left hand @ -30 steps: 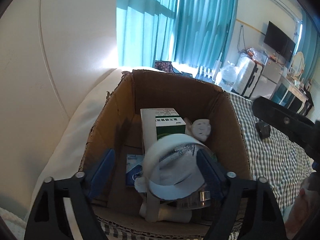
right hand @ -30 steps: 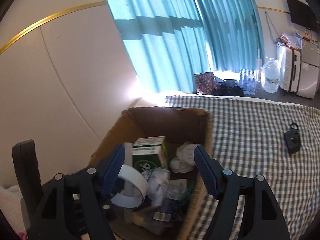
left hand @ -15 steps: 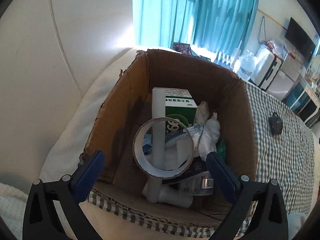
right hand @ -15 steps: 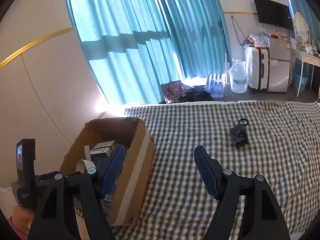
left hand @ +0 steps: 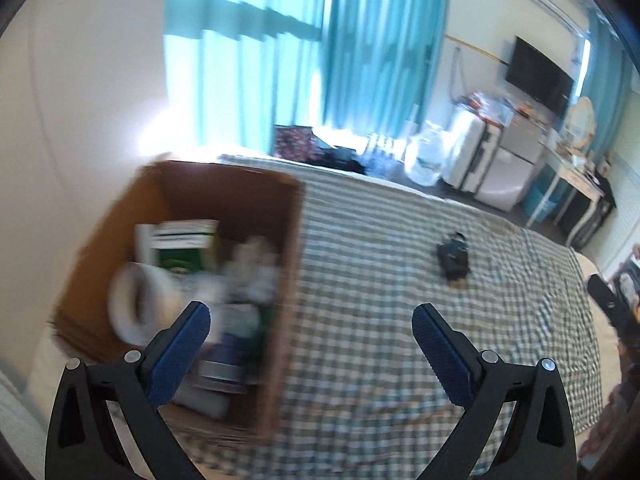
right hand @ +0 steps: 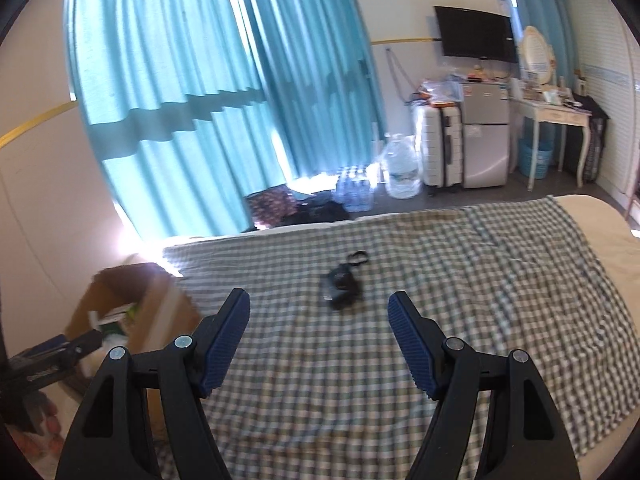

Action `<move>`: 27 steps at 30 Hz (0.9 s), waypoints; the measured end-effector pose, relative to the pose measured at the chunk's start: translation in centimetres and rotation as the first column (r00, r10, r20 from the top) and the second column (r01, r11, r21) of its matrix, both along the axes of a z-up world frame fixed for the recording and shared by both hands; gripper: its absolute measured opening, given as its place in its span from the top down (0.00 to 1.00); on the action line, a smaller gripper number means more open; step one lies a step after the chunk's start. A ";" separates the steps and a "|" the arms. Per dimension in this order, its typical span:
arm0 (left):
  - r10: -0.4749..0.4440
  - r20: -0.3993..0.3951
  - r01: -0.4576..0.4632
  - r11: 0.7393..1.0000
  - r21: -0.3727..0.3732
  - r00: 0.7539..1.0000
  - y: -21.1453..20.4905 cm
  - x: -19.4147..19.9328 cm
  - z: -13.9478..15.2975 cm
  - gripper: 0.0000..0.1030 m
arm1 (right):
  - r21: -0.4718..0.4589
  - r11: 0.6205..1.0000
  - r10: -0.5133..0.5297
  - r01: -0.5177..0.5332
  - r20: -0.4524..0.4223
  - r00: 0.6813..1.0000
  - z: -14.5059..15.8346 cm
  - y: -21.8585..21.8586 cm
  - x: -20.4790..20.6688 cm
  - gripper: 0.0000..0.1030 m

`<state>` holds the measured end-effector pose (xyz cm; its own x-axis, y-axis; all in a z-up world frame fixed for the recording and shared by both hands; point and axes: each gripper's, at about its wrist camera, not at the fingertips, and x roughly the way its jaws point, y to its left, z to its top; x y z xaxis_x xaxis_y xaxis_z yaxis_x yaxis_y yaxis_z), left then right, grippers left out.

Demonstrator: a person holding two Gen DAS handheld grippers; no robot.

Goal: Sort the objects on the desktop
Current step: 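Move both tools back over the black case and black hair tie, then grasp the black case with the left tool while the right tool grasps the hair tie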

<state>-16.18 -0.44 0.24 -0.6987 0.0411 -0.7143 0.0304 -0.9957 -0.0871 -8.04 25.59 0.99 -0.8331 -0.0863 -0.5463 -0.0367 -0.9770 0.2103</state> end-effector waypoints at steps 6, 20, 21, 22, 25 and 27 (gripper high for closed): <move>-0.063 -0.037 0.061 0.996 -0.058 0.997 8.1 -0.9 -2.6 0.00 | -0.058 0.992 -0.107 0.112 0.085 0.991 -5.1 5.9 -2.4 0.28; -0.128 0.088 0.134 0.989 -0.068 0.988 20.7 -11.4 -10.9 0.00 | -0.108 0.973 -0.188 0.203 0.140 0.972 -12.7 13.7 -11.2 0.28; -0.126 0.097 0.132 0.990 -0.054 0.987 21.3 -12.5 -11.4 0.00 | -0.092 0.974 -0.196 0.209 0.138 0.971 -13.0 14.1 -11.7 0.28; -0.120 0.104 0.126 0.991 -0.046 0.987 21.7 -13.5 -12.0 0.00 | -0.081 0.973 -0.203 0.216 0.145 0.968 -13.3 14.5 -12.4 0.28; -0.081 0.128 0.083 0.996 -0.016 0.989 22.4 -16.5 -13.6 0.00 | -0.110 0.967 -0.213 0.231 0.156 0.964 -14.3 15.7 -13.9 0.28; -0.055 0.145 0.054 0.998 0.008 0.988 22.4 -18.5 -14.9 0.00 | -0.100 0.968 -0.213 0.230 0.159 0.964 -14.8 16.2 -15.1 0.28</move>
<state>-34.66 21.97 -14.63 -0.5842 0.0797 -0.8077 -0.0115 -0.9959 -0.0900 -23.09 41.81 -13.82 -0.7503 0.0213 -0.6608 -0.2882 -0.9100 0.2980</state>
